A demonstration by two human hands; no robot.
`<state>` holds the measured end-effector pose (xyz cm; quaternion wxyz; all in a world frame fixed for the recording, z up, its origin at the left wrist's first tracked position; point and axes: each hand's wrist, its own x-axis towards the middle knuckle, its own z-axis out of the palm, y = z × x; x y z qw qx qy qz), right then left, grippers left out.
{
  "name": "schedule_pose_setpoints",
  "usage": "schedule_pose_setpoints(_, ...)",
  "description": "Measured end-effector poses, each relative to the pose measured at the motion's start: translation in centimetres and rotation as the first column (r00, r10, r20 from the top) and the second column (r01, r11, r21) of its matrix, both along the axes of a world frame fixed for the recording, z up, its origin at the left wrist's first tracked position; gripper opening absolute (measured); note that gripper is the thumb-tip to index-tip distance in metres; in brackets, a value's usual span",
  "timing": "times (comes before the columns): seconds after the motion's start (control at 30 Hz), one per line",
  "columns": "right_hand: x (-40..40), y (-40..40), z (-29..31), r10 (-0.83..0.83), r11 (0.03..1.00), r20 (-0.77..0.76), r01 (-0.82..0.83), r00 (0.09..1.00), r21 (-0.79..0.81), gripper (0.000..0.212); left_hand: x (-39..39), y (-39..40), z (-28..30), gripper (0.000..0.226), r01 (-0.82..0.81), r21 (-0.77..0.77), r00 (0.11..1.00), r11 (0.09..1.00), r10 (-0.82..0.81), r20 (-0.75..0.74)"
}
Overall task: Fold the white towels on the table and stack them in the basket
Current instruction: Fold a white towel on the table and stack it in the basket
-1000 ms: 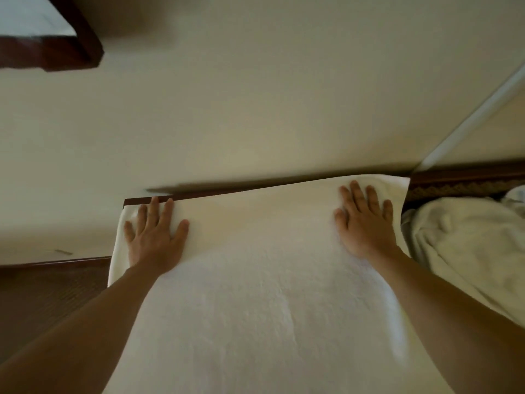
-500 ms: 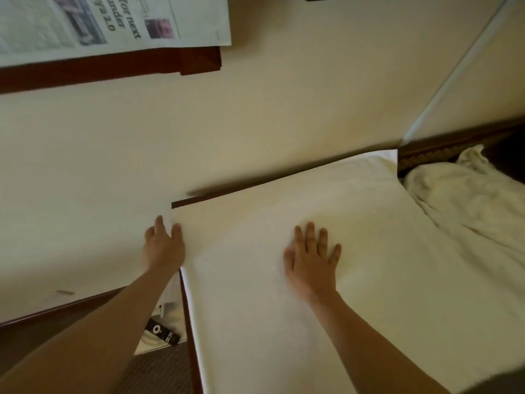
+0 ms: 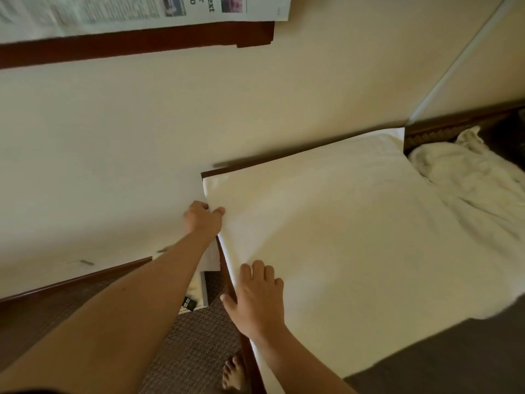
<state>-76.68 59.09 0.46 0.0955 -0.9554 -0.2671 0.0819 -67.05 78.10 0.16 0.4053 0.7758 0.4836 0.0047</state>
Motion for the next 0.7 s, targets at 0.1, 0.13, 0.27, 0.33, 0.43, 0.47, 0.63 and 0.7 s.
schedule_pose_setpoints(0.1,-1.2,1.2,0.6,-0.033,0.998,-0.09,0.028,0.995,-0.052,0.053,-0.2,0.6,0.5,0.026,0.034,0.031,0.999,0.999,-0.034,-0.005)
schedule_pose_setpoints(0.13,-1.4,1.5,0.8,-0.044,0.998,-0.112,0.038,0.993,-0.054,0.051,-0.3,0.9,0.6,0.029,0.046,0.031,0.999,0.998,-0.046,-0.015)
schedule_pose_setpoints(0.27,-2.1,2.4,1.5,-0.081,0.997,-0.152,0.079,0.985,-0.018,0.039,-1.4,2.5,1.7,0.018,0.037,0.007,0.999,0.999,-0.037,-0.005)
schedule_pose_setpoints(0.33,-2.1,2.9,1.9,-0.105,0.992,-0.249,0.119,0.963,0.043,0.025,-2.1,3.2,2.4,0.014,0.0,-0.019,1.0,1.0,0.0,0.026)
schedule_pose_setpoints(0.43,-1.7,4.1,3.5,-0.12,0.953,-0.555,0.253,0.823,0.169,0.023,-3.4,4.7,3.4,0.008,-0.11,-0.054,0.989,0.993,0.114,0.09)
schedule_pose_setpoints(0.47,-1.6,4.5,4.1,-0.114,0.927,-0.632,0.311,0.766,0.211,0.02,-3.8,5.3,3.7,0.006,-0.143,-0.051,0.983,0.988,0.148,0.111)
schedule_pose_setpoints(0.63,-1.3,6.3,6.6,-0.077,0.782,-0.731,0.495,0.679,0.378,0.015,-4.0,5.7,6.6,0.014,-0.249,-0.009,0.934,0.968,0.243,0.263)
schedule_pose_setpoints(0.7,-0.5,6.2,7.9,-0.068,0.736,-0.7,0.51,0.71,0.445,0.023,-3.3,5.0,8.3,0.011,-0.28,-0.007,0.904,0.96,0.266,0.336)
